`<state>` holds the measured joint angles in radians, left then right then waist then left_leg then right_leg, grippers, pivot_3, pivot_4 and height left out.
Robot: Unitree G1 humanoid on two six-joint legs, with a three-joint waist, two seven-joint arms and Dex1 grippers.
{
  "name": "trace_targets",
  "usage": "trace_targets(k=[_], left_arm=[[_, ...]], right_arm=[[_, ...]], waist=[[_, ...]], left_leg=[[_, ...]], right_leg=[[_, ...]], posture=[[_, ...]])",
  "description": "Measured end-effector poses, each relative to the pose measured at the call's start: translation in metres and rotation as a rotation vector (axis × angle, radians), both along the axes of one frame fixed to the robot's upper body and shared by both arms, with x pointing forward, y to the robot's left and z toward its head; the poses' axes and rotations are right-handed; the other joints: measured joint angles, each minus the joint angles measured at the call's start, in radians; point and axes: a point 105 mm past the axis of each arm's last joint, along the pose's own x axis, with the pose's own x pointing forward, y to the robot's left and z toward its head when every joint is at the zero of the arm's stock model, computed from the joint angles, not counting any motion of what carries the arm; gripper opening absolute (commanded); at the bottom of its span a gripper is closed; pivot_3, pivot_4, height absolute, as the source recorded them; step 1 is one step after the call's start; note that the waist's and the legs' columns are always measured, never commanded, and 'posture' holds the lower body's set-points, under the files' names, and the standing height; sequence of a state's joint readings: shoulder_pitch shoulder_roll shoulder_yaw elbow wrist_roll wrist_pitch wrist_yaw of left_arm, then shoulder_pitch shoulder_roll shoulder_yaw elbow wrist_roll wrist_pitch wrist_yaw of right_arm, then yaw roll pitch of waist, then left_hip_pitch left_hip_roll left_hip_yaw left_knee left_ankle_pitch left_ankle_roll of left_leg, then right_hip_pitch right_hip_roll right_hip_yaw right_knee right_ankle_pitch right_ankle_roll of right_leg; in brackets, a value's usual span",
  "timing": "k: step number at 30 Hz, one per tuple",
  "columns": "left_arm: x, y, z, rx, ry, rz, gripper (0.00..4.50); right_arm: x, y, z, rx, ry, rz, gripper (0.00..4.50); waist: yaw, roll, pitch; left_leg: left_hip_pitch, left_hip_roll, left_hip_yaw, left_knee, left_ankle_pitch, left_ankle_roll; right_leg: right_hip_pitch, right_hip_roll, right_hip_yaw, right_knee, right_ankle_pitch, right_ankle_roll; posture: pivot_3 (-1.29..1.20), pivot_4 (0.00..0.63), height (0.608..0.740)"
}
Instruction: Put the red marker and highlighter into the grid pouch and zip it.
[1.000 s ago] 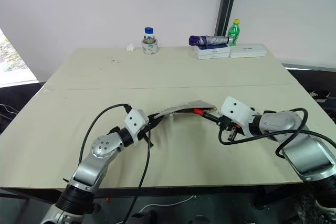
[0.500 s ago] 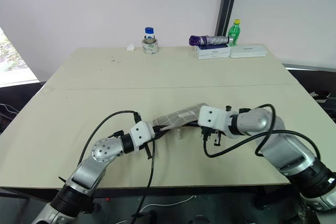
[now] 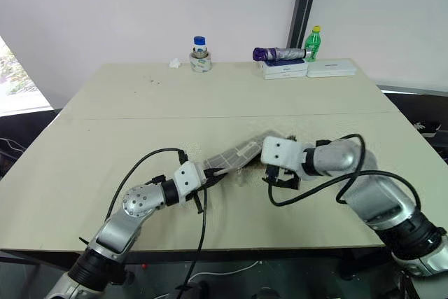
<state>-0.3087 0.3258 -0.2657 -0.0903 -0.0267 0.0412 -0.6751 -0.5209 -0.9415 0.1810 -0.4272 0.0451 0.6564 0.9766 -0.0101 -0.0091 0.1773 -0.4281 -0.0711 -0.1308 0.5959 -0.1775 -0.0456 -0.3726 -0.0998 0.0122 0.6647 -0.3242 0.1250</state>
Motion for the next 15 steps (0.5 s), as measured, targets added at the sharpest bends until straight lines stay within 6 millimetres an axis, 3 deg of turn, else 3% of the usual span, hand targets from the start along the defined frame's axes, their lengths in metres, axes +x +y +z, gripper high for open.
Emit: trace_targets(k=[5,10,15], left_arm=[[0.019,0.007,0.02,-0.208,0.117,0.109,0.0],[0.031,-0.001,0.042,-0.367,0.235,0.104,0.0],[0.032,-0.005,0.042,-0.41,0.343,0.087,0.0]], right_arm=[[-0.013,-0.006,0.022,0.148,0.021,-0.019,4.26],[-0.015,0.018,0.013,0.375,0.116,-0.044,4.26],[-0.003,0.035,0.005,0.501,0.136,-0.132,4.26]], waist=[[0.0,0.0,0.0],[-0.003,0.0,0.0],[-0.004,0.0,0.0]], left_leg=[[0.0,0.0,0.0,0.0,0.0,0.0],[0.0,0.0,-0.001,0.0,0.0,0.0],[0.0,0.0,-0.001,0.0,0.0,0.0]], right_leg=[[0.0,0.0,-0.001,0.0,0.0,0.0],[0.0,0.001,-0.001,0.001,0.0,0.0],[0.0,0.001,0.0,0.001,0.0,0.0]], posture=[[0.0,0.15,0.74],[0.0,0.15,0.74],[0.0,0.15,0.74]])
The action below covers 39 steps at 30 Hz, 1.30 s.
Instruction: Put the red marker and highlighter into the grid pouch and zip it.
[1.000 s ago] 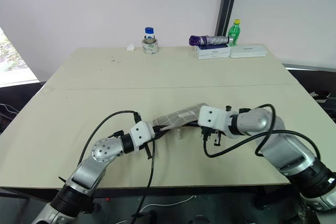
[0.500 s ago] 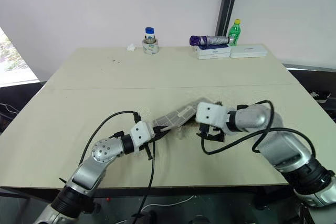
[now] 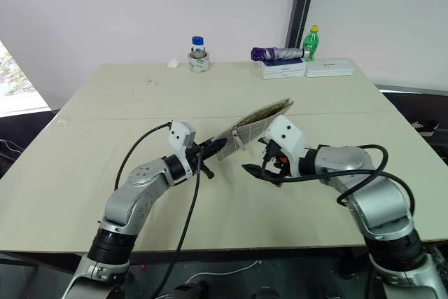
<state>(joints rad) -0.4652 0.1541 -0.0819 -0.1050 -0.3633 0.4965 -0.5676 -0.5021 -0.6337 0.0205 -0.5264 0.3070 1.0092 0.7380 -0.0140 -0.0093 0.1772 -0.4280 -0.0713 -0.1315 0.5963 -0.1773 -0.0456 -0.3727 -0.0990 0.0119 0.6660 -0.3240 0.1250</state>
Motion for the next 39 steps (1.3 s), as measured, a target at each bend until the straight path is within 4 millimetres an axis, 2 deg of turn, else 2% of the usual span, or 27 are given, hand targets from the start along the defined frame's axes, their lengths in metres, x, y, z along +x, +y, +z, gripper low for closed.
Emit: trace_targets(k=[9,12,17,19,24,29,35,39], left_arm=[[-0.005,-0.005,0.004,-0.026,0.02,-0.03,0.0],[-0.005,-0.007,0.004,-0.027,0.018,-0.033,0.0],[-0.007,-0.008,0.004,-0.024,0.015,-0.037,0.0],[-0.007,-0.008,0.004,-0.023,0.015,-0.035,0.0],[-0.009,-0.006,0.001,-0.011,0.011,-0.025,0.0],[-0.003,0.004,-0.003,0.087,-0.06,0.017,0.0],[0.004,0.023,-0.003,0.207,-0.17,0.049,0.0],[0.004,0.028,-0.004,0.231,-0.194,0.043,0.0]], right_arm=[[0.021,0.006,-0.002,0.06,0.006,-0.116,4.26],[0.025,0.011,-0.005,0.091,0.024,-0.126,3.46],[0.026,0.023,-0.005,0.147,0.052,-0.112,0.85],[0.026,0.025,-0.003,0.154,0.055,-0.107,0.05],[0.025,0.023,-0.002,0.158,0.068,-0.106,0.05],[0.024,0.0,0.005,0.099,0.046,-0.128,0.05],[0.028,-0.057,0.03,-0.012,-0.039,-0.252,0.05],[0.035,-0.091,0.037,-0.059,-0.064,-0.349,0.05]], waist=[[0.002,0.0,0.0],[0.0,0.0,0.0],[0.0,0.0,0.0],[0.0,0.0,0.0],[0.001,0.0,0.0],[0.002,0.0,0.0],[0.001,0.0,0.0],[0.0,0.0,0.0]], left_leg=[[0.0,0.0,0.0,0.0,0.0,0.0],[0.0,0.0,0.0,0.0,0.0,0.0],[0.0,0.0,0.0,0.0,0.0,0.0],[0.0,0.0,0.0,0.0,0.0,0.0],[0.0,0.0,0.0,0.0,0.0,0.0],[0.0,-0.001,0.001,0.0,0.0,0.0],[0.0,0.0,0.002,0.0,0.0,0.0],[0.0,0.0,0.002,-0.001,0.0,0.0]], right_leg=[[0.0,0.0,0.0,0.0,0.0,0.0],[0.0,0.0,0.0,0.0,0.0,0.0],[0.0,0.0,0.0,0.0,0.0,0.0],[0.0,0.0,0.0,0.0,0.0,0.0],[0.0,0.0,0.001,0.0,0.0,0.0],[0.0,0.0,0.001,0.0,0.0,0.0],[0.0,0.0,0.001,-0.001,0.0,0.0],[0.0,0.0,0.001,-0.001,0.0,0.0]], posture=[[0.0,0.15,0.74],[0.0,0.15,0.74],[0.0,0.15,0.74],[0.0,0.15,0.74],[0.0,0.15,0.74],[0.0,0.15,0.74],[0.0,0.15,0.74],[0.0,0.15,0.74]])
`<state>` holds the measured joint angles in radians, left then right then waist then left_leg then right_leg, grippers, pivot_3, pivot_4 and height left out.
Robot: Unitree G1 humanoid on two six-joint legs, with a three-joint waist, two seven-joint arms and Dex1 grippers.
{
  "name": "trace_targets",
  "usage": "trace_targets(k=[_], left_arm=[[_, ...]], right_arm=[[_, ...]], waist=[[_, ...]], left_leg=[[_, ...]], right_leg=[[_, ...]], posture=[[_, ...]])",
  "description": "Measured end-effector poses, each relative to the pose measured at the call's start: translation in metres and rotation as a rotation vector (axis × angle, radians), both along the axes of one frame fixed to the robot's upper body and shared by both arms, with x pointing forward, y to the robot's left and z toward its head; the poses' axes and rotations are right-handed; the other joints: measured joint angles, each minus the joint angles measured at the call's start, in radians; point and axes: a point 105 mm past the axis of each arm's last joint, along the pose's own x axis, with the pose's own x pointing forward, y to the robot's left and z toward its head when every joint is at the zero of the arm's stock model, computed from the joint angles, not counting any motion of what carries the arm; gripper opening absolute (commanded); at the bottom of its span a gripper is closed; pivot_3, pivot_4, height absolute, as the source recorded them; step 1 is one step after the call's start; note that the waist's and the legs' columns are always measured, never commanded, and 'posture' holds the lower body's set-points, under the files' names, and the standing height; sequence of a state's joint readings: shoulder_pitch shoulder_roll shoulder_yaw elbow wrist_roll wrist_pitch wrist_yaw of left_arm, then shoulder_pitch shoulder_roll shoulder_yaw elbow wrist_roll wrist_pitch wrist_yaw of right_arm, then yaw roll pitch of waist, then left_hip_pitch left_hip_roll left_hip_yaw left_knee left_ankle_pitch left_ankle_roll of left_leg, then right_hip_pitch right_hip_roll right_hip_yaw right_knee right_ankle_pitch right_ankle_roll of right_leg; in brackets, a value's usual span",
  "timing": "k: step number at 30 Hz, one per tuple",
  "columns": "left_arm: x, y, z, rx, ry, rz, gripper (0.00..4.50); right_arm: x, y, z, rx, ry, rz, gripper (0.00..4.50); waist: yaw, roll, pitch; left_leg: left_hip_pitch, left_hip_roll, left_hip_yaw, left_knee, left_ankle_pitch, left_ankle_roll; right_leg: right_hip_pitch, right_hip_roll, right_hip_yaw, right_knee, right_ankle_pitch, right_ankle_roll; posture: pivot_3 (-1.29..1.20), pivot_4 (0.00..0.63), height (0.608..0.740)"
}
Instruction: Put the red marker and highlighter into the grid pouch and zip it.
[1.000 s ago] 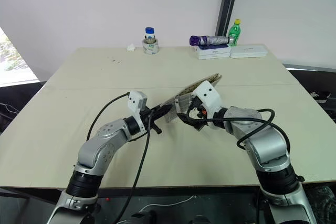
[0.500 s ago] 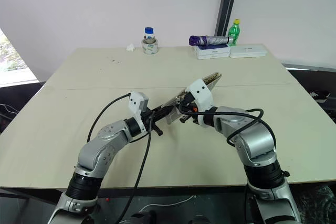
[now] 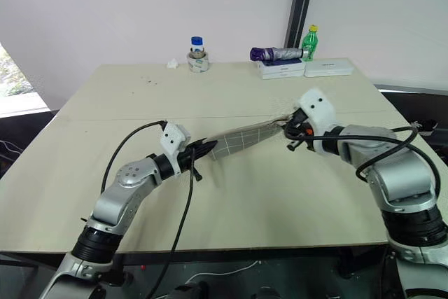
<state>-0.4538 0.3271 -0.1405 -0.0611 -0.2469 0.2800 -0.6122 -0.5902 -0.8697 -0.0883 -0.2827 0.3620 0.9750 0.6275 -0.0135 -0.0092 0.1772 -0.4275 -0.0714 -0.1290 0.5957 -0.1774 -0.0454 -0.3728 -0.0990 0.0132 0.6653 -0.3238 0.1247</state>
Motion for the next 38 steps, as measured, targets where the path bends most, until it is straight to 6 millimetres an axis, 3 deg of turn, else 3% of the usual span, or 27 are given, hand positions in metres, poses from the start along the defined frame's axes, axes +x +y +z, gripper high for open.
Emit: trace_targets(k=[7,9,13,17,18,23,29,34,38], left_arm=[[-0.004,0.002,-0.004,0.018,-0.013,-0.016,0.0],[-0.006,0.005,-0.007,0.029,-0.012,-0.014,0.0],[-0.011,0.015,-0.022,0.06,0.041,-0.008,1.64],[-0.015,0.02,-0.035,0.076,0.091,-0.001,3.72],[-0.017,0.022,-0.037,0.08,0.103,0.004,4.19],[-0.031,0.044,-0.048,0.063,0.206,0.026,4.19],[-0.044,0.082,-0.045,0.011,0.263,0.1,4.19],[-0.039,0.115,-0.035,-0.01,0.24,0.234,4.19],[-0.035,0.131,-0.032,-0.024,0.225,0.304,4.19]], right_arm=[[0.001,-0.012,-0.006,-0.013,-0.005,-0.009,0.05],[-0.002,-0.008,-0.011,-0.017,0.003,0.02,0.62],[-0.012,0.002,-0.027,-0.002,0.065,0.082,2.5],[-0.023,0.017,-0.04,-0.036,0.1,0.155,4.5],[-0.025,0.019,-0.042,-0.043,0.105,0.167,4.5],[-0.039,0.008,-0.054,-0.108,0.154,0.193,4.5],[-0.052,-0.005,-0.058,-0.1,0.169,0.215,4.5],[-0.039,-0.026,-0.056,-0.057,0.113,0.124,4.5],[-0.031,-0.031,-0.056,-0.015,0.069,0.1,4.5]], waist=[[-0.003,0.0,0.0],[-0.002,0.0,0.0],[-0.001,0.0,0.0],[0.003,0.0,0.0],[0.004,0.0,0.0],[0.003,0.0,0.0],[0.003,0.0,0.0],[0.004,0.0,0.0],[0.003,0.0,0.0]], left_leg=[[0.0,0.001,0.001,0.0,0.0,0.0],[0.0,0.001,0.001,0.0,0.0,0.0],[0.0,0.001,0.001,0.0,0.0,0.0],[0.0,0.001,0.0,0.0,0.0,0.0],[0.0,0.001,0.0,0.0,0.0,0.0],[0.0,0.001,0.0,0.0,-0.001,0.001],[0.0,0.001,0.001,0.0,-0.001,0.001],[0.0,0.001,0.001,0.0,-0.001,0.001],[0.0,0.0,0.002,0.0,-0.001,0.002]], right_leg=[[0.0,0.0,0.001,0.0,0.0,0.0],[0.0,0.0,0.001,0.0,0.0,0.0],[0.0,0.0,0.001,0.0,0.0,0.0],[0.0,0.0,0.001,0.0,0.0,0.0],[0.0,-0.001,0.001,0.0,0.0,0.0],[-0.001,-0.001,0.001,-0.001,0.0,0.0],[0.0,-0.002,0.001,-0.001,0.0,-0.001],[0.0,-0.003,0.001,-0.001,-0.001,-0.002],[0.0,-0.003,0.001,-0.001,0.0,0.0]], posture=[[0.0,0.15,0.74],[0.0,0.15,0.74],[0.0,0.15,0.74],[0.0,0.15,0.74],[0.0,0.15,0.74],[0.0,0.15,0.74],[0.0,0.15,0.74],[0.0,0.15,0.74],[0.0,0.15,0.74]])
